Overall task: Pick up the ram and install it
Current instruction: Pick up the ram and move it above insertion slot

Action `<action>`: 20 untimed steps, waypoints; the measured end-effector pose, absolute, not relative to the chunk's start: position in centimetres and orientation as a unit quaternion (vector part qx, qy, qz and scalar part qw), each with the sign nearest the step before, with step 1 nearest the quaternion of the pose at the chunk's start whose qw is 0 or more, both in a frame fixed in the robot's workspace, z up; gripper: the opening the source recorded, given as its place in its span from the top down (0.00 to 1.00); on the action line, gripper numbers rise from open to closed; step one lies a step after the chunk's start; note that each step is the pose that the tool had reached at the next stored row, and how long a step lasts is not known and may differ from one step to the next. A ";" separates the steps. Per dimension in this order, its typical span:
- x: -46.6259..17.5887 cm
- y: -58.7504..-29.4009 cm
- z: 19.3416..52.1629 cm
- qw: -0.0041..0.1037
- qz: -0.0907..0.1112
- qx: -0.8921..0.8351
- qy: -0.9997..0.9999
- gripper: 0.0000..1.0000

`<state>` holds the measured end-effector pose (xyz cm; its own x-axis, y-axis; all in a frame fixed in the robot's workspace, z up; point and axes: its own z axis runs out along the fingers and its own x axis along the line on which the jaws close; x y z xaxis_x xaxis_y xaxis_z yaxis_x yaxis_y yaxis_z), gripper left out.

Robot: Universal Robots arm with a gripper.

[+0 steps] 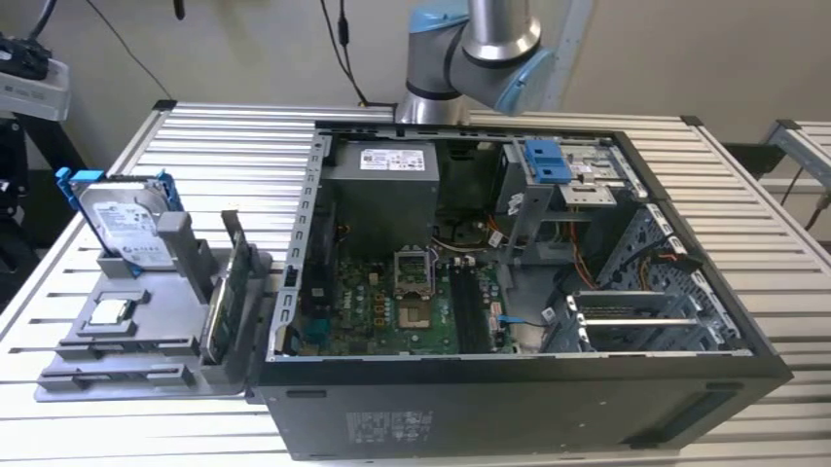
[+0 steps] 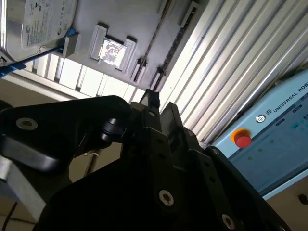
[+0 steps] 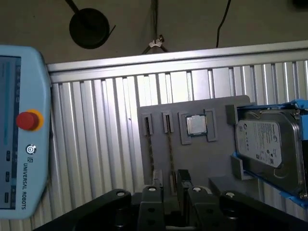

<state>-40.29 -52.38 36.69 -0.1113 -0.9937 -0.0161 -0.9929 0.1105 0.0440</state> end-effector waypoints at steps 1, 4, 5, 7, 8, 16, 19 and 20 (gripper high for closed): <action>-40.3 -52.4 36.7 0.009 -0.022 0.667 -0.745 0.70; -40.3 -52.4 36.7 0.009 -0.022 0.667 -0.745 0.59; -40.3 -52.4 36.7 0.009 -0.022 0.667 -0.745 0.59; -40.3 -52.4 36.7 0.009 -0.022 0.667 -0.745 0.52; -40.3 -52.4 36.7 0.009 -0.022 0.667 -0.745 0.52; -40.3 -52.3 35.9 0.006 -0.018 0.667 -0.745 0.52; -40.3 -52.3 35.4 0.004 -0.016 0.667 -0.745 0.52; -40.3 -52.3 35.2 0.003 -0.016 0.667 -0.745 0.52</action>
<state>-40.30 -52.34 35.21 -0.1103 -0.9938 -0.0156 -0.9936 0.1098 0.0277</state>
